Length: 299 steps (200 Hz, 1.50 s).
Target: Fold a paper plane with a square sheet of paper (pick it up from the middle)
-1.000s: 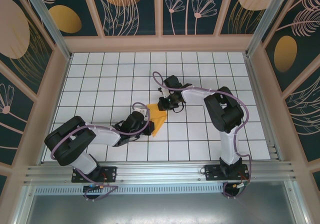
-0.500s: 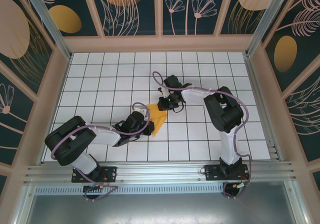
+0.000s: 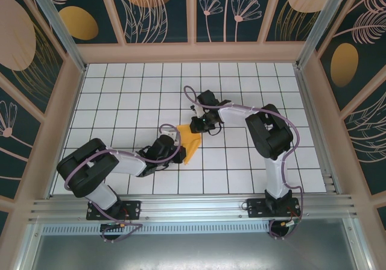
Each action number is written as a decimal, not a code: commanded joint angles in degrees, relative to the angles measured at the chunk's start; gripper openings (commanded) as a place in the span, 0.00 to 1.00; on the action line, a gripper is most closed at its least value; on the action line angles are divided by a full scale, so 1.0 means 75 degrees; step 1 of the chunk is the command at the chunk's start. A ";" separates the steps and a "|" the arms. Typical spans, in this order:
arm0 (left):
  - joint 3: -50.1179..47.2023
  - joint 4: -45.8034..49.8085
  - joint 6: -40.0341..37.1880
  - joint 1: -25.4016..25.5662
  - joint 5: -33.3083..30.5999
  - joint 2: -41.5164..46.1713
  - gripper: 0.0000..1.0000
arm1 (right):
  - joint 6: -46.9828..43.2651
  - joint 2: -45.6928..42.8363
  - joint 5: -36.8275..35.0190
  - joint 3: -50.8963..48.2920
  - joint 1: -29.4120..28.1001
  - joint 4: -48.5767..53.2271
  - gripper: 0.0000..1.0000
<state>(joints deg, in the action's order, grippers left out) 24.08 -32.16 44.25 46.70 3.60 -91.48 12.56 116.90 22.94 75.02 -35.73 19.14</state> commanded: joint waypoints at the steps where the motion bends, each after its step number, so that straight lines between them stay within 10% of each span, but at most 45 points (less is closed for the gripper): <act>1: -0.0023 -0.0014 0.0082 -0.0051 0.0054 -0.0248 0.02 | 0.0089 0.0221 -0.0095 0.0111 -0.0053 0.0366 0.14; 72: -0.0046 -0.0026 0.0077 -0.0051 0.0119 -0.0240 0.01 | 0.0660 -0.1363 0.0606 -0.0310 0.0331 -0.0265 0.25; 124: -0.0100 -0.0088 0.0118 -0.0056 0.0165 -0.0146 0.02 | 0.2012 -0.2387 0.1425 -0.2239 -0.0007 -0.1696 0.07; 299: -0.0122 0.0030 0.0077 -0.0055 0.0329 -0.0199 0.01 | 0.2347 -0.1324 0.0950 -0.3077 -0.0533 -0.2326 0.07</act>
<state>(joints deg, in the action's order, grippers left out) 23.99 -33.23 44.49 46.54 4.67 -91.94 30.79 106.04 32.21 52.97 -40.07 1.69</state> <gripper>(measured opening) 0.067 0.065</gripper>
